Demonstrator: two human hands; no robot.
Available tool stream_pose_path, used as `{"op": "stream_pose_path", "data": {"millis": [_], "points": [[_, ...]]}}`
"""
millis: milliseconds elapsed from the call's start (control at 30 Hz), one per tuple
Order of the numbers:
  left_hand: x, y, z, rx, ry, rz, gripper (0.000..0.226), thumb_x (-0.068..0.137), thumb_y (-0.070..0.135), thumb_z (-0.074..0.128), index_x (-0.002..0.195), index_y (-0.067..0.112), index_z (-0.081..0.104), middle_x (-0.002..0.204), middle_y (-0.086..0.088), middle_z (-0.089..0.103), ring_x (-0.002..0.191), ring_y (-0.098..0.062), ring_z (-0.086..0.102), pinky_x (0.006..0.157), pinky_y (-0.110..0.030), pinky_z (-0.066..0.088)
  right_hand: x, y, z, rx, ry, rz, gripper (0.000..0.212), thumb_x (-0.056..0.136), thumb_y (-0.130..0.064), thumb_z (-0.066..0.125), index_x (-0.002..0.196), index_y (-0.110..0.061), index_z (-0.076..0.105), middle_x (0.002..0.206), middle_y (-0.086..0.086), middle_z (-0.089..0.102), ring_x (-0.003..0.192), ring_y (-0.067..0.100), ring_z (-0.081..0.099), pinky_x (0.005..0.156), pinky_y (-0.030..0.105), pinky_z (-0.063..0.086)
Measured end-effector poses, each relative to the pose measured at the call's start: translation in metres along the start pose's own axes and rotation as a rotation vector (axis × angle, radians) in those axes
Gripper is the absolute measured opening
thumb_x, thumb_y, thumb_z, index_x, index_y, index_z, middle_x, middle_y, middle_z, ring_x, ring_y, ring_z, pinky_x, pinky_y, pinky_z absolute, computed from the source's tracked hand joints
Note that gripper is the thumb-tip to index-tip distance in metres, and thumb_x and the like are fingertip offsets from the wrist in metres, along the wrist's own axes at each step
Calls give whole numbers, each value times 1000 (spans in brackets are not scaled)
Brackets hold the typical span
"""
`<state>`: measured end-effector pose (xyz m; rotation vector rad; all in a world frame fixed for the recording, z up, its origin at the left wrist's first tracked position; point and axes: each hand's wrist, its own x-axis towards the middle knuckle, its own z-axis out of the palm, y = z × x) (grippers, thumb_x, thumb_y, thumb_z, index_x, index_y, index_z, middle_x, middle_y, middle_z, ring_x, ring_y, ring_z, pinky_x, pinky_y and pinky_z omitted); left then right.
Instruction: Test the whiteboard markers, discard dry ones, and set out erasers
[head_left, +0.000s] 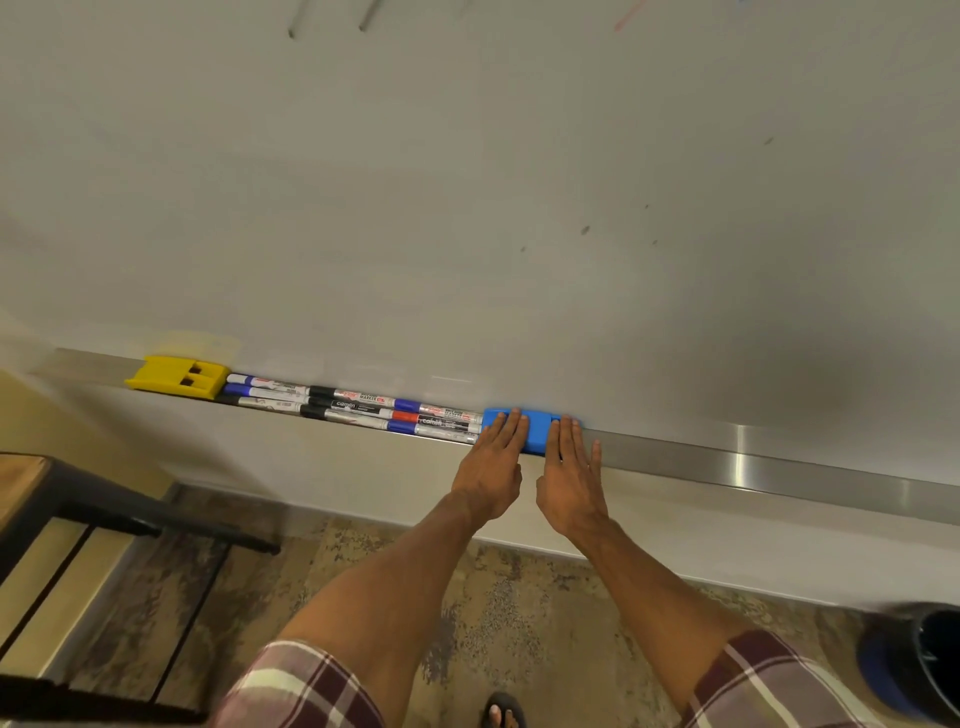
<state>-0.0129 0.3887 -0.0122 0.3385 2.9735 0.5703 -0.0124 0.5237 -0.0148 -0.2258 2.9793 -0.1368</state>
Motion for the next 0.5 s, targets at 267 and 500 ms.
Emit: {"op": "stream_pose_path", "data": {"millis": [267,500], "points": [[-14,-14,-32,93,1,-84,59,106,32,29,155,13,2,164,-4,0,150,-22,-3,120,-38,-4,-11,-18,-23,5,76,11,71,98,-50,25,150,-8,2,158,12,0,146,27,-5,113,45,-12],[-41,-54,-72,191,37,-55,62,105,44,23,156,13,4,164,-4,1,150,-22,-2,120,-42,-2,-13,-74,-45,-24,129,-4,71,97,-54,24,151,-11,6,159,9,3,146,26,-2,115,47,-7]]}}
